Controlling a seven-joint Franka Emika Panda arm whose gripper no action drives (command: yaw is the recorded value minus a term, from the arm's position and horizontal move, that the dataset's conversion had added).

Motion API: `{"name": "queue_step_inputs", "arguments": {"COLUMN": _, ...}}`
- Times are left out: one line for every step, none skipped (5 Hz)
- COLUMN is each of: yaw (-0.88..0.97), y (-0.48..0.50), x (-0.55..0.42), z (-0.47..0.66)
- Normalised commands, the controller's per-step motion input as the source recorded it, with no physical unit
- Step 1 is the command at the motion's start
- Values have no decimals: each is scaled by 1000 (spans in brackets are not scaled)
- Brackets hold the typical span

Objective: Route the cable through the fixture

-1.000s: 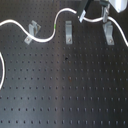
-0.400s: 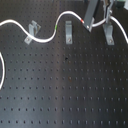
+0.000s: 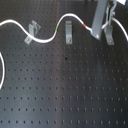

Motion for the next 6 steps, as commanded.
{"name": "queue_step_inputs", "arguments": {"yaw": -548, "y": -15, "x": 80, "z": 222}}
{"name": "queue_step_inputs", "arguments": {"yaw": -454, "y": 1, "x": 0, "z": 118}}
{"name": "queue_step_inputs", "arguments": {"yaw": -283, "y": -52, "x": -84, "z": 93}}
{"name": "queue_step_inputs", "arguments": {"yaw": -220, "y": -146, "x": -100, "z": 120}}
{"name": "queue_step_inputs", "arguments": {"yaw": -43, "y": -185, "x": -141, "z": 121}}
{"name": "queue_step_inputs", "arguments": {"yaw": 0, "y": -137, "x": -205, "z": 80}}
